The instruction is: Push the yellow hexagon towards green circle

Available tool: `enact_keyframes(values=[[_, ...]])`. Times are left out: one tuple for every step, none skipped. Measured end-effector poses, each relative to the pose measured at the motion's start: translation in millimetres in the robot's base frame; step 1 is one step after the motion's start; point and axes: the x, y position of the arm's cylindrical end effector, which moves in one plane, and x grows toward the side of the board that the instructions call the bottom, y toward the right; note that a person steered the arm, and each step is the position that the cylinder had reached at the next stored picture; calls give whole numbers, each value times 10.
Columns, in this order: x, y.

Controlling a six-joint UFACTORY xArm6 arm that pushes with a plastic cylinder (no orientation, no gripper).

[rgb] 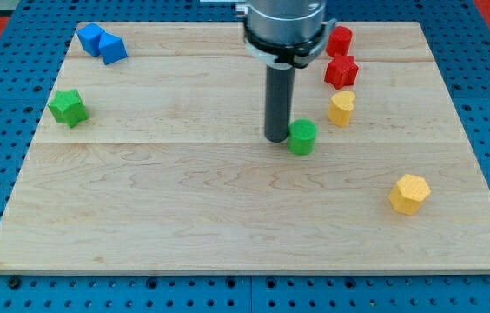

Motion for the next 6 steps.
enact_keyframes(values=[[0, 203], [0, 395], [1, 634], [8, 390], [534, 20], [1173, 154]])
